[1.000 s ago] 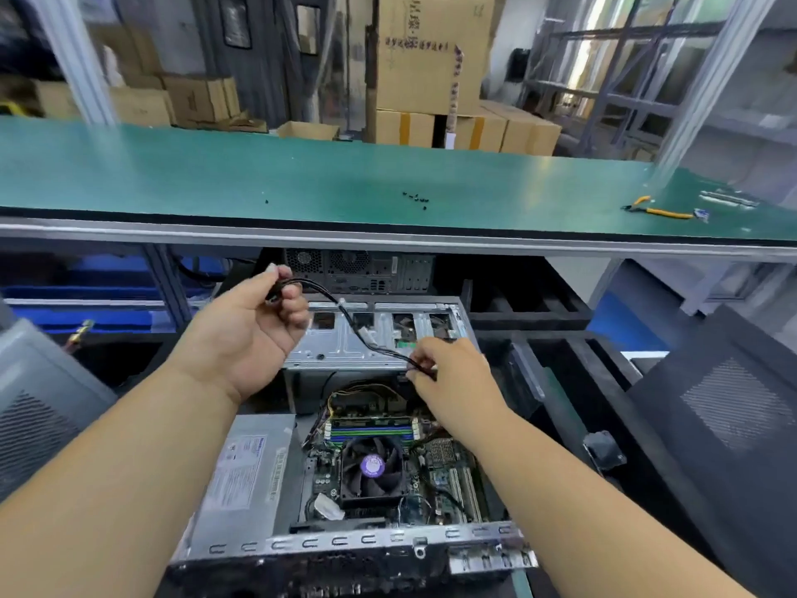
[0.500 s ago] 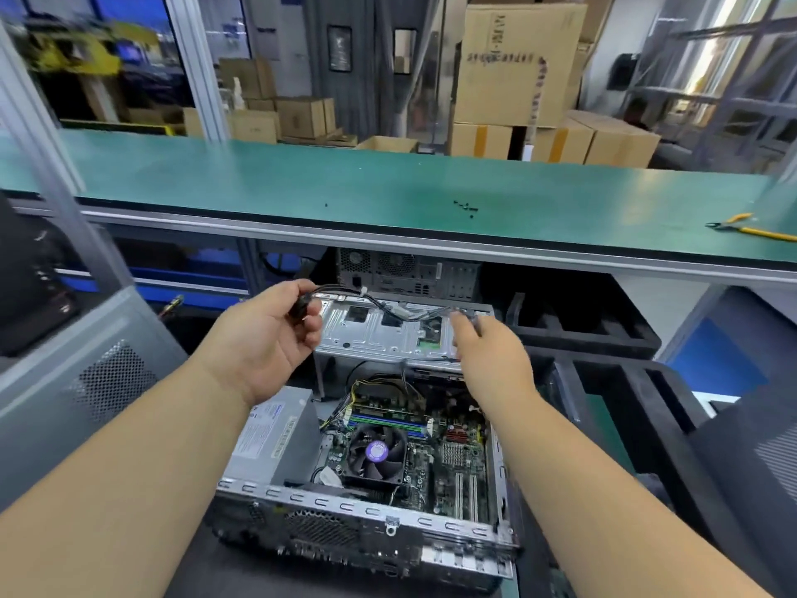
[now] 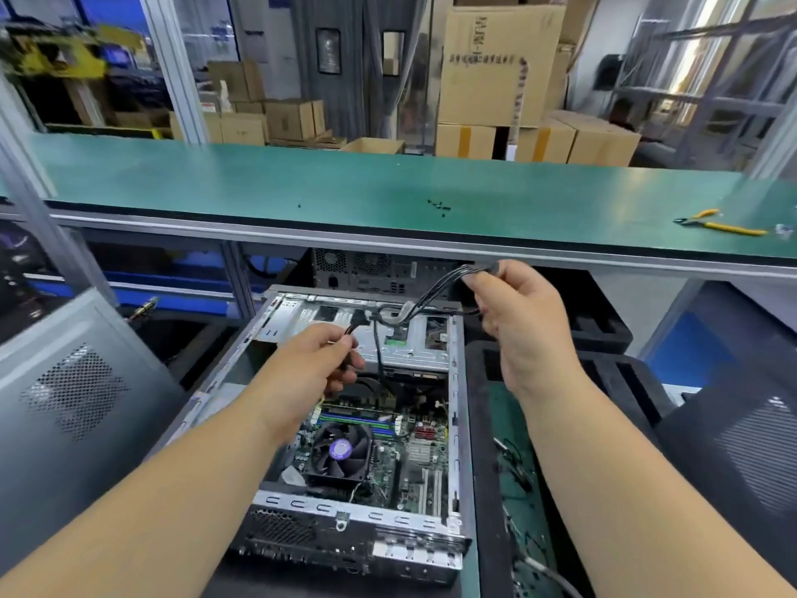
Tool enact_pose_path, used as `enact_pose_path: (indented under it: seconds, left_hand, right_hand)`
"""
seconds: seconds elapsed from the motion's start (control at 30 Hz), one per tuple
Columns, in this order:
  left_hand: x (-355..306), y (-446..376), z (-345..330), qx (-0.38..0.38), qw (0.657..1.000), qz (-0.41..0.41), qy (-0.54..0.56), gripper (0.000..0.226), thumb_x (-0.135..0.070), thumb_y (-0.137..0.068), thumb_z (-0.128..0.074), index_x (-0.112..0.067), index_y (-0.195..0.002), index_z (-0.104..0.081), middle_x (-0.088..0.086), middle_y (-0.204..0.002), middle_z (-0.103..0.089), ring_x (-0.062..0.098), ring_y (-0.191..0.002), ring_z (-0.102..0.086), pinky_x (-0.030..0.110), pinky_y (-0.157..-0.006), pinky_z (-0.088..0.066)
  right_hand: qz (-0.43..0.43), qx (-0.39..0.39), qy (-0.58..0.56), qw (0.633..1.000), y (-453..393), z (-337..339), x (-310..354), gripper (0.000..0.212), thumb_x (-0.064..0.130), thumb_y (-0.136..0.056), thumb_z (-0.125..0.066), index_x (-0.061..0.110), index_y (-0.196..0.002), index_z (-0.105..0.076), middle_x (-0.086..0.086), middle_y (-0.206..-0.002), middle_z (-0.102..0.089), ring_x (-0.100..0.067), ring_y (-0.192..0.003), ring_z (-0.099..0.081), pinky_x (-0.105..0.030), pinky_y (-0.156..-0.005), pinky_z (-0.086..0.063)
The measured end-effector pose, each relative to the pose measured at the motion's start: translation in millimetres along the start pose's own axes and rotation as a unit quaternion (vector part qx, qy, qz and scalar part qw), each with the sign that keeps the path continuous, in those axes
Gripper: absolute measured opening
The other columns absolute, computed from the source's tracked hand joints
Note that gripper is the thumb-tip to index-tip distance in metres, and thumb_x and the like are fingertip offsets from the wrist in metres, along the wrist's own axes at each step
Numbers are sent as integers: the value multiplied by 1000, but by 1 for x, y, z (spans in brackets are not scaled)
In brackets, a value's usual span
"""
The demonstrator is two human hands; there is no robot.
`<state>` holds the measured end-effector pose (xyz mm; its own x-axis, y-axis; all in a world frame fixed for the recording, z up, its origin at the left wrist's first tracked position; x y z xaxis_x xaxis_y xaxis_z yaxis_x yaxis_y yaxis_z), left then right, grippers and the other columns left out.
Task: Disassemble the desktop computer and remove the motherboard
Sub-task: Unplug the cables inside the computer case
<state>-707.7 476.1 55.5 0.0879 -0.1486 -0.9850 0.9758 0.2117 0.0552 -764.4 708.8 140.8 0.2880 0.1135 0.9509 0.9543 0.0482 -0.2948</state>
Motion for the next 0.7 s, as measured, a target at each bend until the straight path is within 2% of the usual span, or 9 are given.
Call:
enact_pose_path:
  seconds: [0.1,0.17,0.3,0.37,0.43,0.5,0.57,0.63,0.7]
  left_hand:
    - [-9,0,-30,45,999,-15,8,16,-24,-100,-47,-18,-100,-62,-2,-93,-74,11,-80,-68,25,-70,-51]
    - [-14,0,-43,51,998,-30,-3,14,-25,-99,-49,-24,-104,-62,-8,-99,-73,10,-88,-69,27,-78,-52]
    - [-9,2,-61,53,997,-31,-40,14,-27,-98,-50,-31,-106,-60,-14,-101,-72,5,-93,-67,30,-84,-51]
    - [-2,5,-67,55,997,-18,-46,15,-25,-98,-50,-31,-107,-60,-15,-100,-72,6,-94,-66,31,-84,-51]
    - [4,7,-70,48,998,-5,-48,15,-23,-98,-50,-30,-107,-61,-14,-99,-72,7,-94,-66,30,-84,-51]
    - [8,8,-69,37,998,3,-55,16,-21,-97,-51,-29,-106,-62,-12,-100,-72,7,-94,-66,29,-84,-51]
    - [13,9,-66,26,998,12,-62,17,-19,-97,-50,-27,-106,-62,-11,-101,-71,8,-94,-65,30,-84,-51]
    - [18,9,-62,16,998,22,-62,17,-17,-97,-50,-26,-105,-62,-10,-101,-71,10,-94,-65,32,-84,-51]
    - [23,10,-56,7,998,30,-61,17,-17,-97,-50,-26,-104,-63,-9,-100,-71,10,-94,-65,30,-83,-51]
  right_hand:
    - [75,-69,42,994,2,42,26,20,29,-73,-72,27,-64,-55,12,-61,-45,-5,-56,-38,-14,-52,-36]
    - [100,-121,87,984,3,72,35,19,32,-75,-71,19,-72,-58,12,-64,-50,-5,-59,-42,-15,-53,-38]
    - [105,-246,134,954,11,138,29,20,39,-77,-68,23,-72,-58,17,-60,-49,-2,-55,-39,-14,-49,-35]
    - [79,-270,171,944,13,158,11,27,45,-77,-65,24,-68,-51,16,-55,-44,-2,-49,-34,-15,-45,-31]
    - [28,-256,223,940,14,167,-20,37,52,-78,-62,20,-69,-45,14,-50,-40,-4,-44,-31,-15,-39,-27]
    - [-66,-214,287,931,14,170,-64,36,55,-82,-59,21,-75,-50,14,-55,-48,-5,-49,-42,-22,-45,-34]
    - [-193,-123,333,915,18,166,-121,31,51,-88,-57,20,-91,-57,9,-73,-60,-11,-65,-60,-30,-60,-48]
    - [-305,-34,350,885,33,158,-169,34,45,-94,-52,16,-110,-59,2,-87,-63,-16,-72,-69,-40,-74,-56]
    - [-343,-8,359,868,45,154,-189,45,42,-94,-52,14,-128,-52,-3,-106,-60,-17,-76,-70,-39,-79,-56]
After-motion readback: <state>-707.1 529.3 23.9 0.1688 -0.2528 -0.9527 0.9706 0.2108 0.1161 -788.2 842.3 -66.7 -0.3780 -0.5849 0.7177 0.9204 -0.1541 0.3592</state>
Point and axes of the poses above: each hand's wrist, its own y-axis away from the middle knuckle, its own z-axis out of the back of the hand, x = y × z, the point moved 10 cm from there along -y, towards the middle knuckle
